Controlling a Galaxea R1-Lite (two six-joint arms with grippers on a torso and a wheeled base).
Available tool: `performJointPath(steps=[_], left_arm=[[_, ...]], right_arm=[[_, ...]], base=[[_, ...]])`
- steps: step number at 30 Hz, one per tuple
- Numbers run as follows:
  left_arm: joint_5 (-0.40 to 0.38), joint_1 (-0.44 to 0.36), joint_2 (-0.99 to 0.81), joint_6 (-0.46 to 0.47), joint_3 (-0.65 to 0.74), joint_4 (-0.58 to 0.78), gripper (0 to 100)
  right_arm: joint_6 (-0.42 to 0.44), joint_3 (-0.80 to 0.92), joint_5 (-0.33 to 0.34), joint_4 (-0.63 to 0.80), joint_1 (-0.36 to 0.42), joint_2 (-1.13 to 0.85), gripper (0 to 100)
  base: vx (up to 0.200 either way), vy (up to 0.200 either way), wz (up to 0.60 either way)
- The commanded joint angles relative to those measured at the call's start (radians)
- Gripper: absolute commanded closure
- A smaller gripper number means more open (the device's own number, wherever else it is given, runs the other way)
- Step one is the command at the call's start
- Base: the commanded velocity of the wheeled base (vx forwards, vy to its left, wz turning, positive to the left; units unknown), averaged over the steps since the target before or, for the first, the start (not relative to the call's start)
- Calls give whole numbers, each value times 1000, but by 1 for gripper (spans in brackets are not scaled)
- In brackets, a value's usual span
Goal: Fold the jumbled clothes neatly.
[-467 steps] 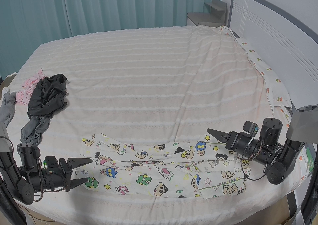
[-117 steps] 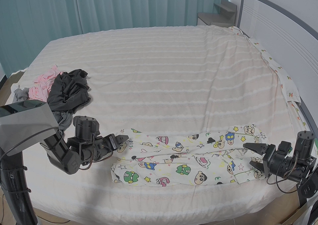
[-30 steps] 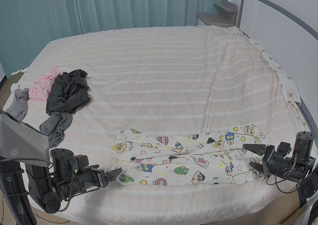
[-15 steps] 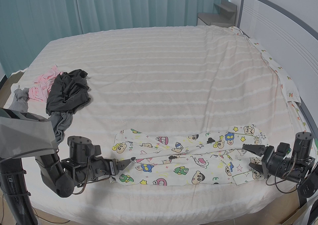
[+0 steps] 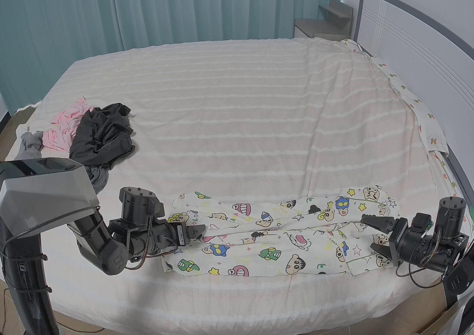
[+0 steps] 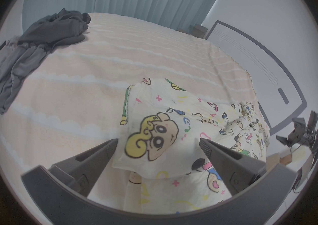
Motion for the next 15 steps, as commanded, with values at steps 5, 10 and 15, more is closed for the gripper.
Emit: performJointPath(steps=[5,10,15], left_arm=[[0,-14,61,-48,-57,1,0],[1,-30,85,-48,-66,1,0],[4,-46,90,-48,-63,0,0]], right_arm=[[0,0,1,0,2,3,0],[0,0,1,0,2,3,0],[0,0,1,0,2,5,0]], base=[[0,0,0],[0,0,0],[0,0,0]])
